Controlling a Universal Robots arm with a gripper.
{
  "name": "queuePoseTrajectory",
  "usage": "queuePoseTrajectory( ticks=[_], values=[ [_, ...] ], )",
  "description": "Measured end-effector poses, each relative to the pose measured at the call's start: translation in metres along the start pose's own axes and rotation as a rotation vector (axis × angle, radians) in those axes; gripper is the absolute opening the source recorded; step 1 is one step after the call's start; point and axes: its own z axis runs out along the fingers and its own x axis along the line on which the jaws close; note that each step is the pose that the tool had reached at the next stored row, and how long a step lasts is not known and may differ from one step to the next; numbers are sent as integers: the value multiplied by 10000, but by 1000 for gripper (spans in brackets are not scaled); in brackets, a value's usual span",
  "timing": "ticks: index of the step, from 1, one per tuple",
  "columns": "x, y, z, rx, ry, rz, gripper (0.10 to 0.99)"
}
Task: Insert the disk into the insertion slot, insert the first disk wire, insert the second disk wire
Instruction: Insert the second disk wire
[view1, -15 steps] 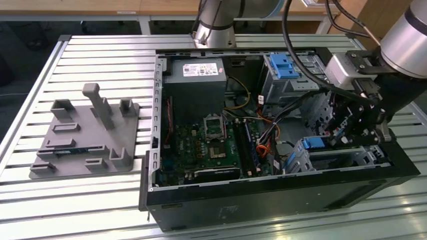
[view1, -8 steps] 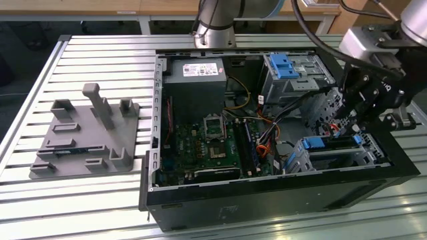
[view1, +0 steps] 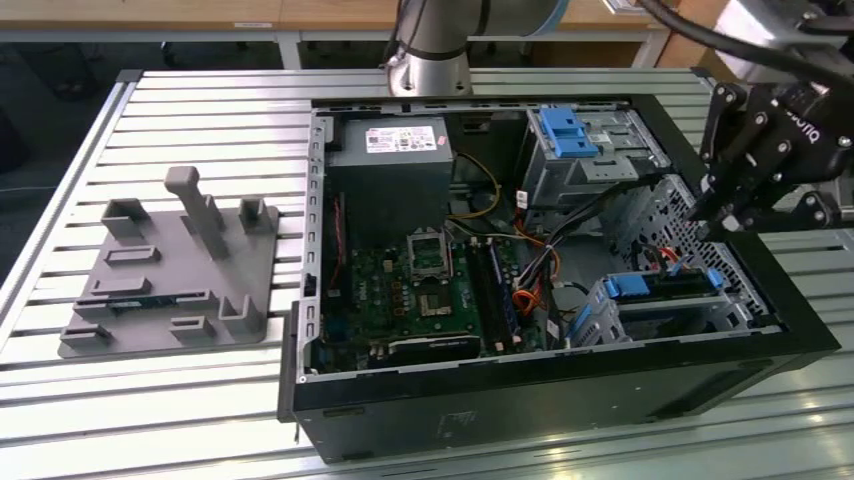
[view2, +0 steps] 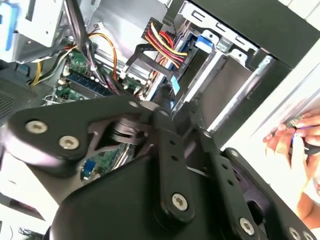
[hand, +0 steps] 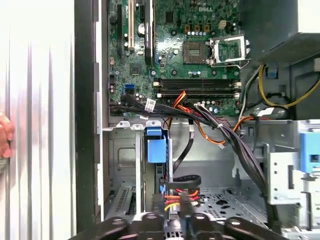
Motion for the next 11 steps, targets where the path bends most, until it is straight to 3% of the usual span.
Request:
queuePoseTrajectory(
  ticks=[3, 5, 11],
  values=[
    [-18, 1, -134, 0, -1, -1, 196],
    [-25, 1, -145, 0, 0, 0, 106],
    [-35, 2, -146, 0, 3, 1, 106]
  ],
)
